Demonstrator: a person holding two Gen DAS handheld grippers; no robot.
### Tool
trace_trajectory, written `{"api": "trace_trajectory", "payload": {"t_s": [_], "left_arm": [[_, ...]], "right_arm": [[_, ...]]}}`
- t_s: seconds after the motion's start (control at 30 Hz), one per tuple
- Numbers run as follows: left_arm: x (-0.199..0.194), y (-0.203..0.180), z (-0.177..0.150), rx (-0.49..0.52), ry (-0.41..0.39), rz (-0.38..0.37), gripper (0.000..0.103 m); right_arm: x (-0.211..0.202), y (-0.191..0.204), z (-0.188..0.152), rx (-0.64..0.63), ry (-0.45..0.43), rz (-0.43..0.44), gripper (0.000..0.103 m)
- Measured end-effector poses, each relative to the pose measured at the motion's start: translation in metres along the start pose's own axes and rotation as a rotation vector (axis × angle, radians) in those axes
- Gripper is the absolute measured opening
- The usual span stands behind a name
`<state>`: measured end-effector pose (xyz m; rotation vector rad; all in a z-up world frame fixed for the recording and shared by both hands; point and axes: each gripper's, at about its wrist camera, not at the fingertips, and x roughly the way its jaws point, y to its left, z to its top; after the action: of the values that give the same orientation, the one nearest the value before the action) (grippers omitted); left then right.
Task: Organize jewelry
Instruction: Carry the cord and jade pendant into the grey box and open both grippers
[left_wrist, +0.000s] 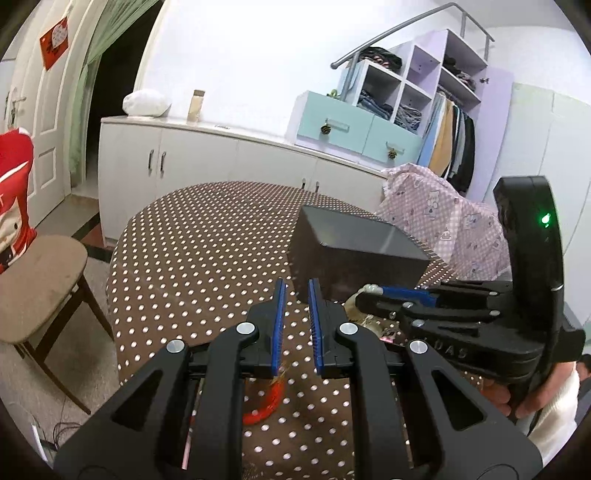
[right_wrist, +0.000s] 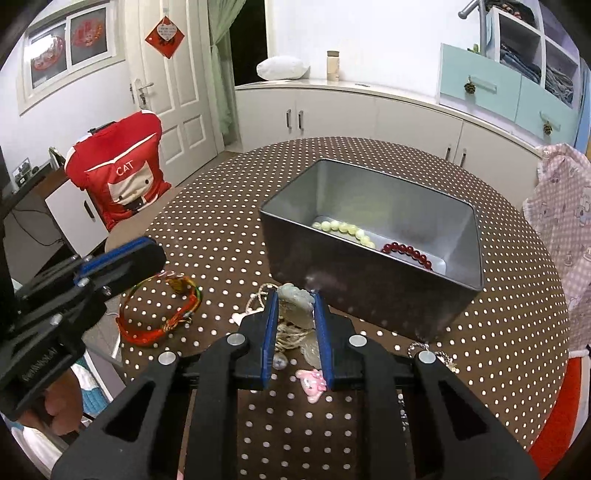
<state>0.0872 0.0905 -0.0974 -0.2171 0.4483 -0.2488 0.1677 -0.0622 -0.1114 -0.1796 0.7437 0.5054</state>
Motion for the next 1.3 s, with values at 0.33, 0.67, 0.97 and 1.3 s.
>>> {"api": "trace_trajectory", "payload": {"t_s": [0.33,0.67,0.97,1.3], "left_arm": [[0.002,-0.019,0.015,0.051,-0.025,-0.025,0.013],[0.007,-0.039,0.038,0.108,-0.063,-0.045,0.013],[-0.002,-0.019,0.028,0.119,-0.020,-0.003,0.079],[0.026,0.017,-0.022,0.064,0.190,0.120,0.080]], "right_arm": [[-0.018,-0.013,0.003,0.044,-0.054,-0.005,0.018],[-0.046,-0.045,0.009,0.100,-0.128,-0.043,0.018],[-0.050,-0.055,-0.001,0.129,-0.131,-0.044,0.018],[-0.038,-0.043,-0.008,0.114,-0.094,-0.020,0.018]]}}
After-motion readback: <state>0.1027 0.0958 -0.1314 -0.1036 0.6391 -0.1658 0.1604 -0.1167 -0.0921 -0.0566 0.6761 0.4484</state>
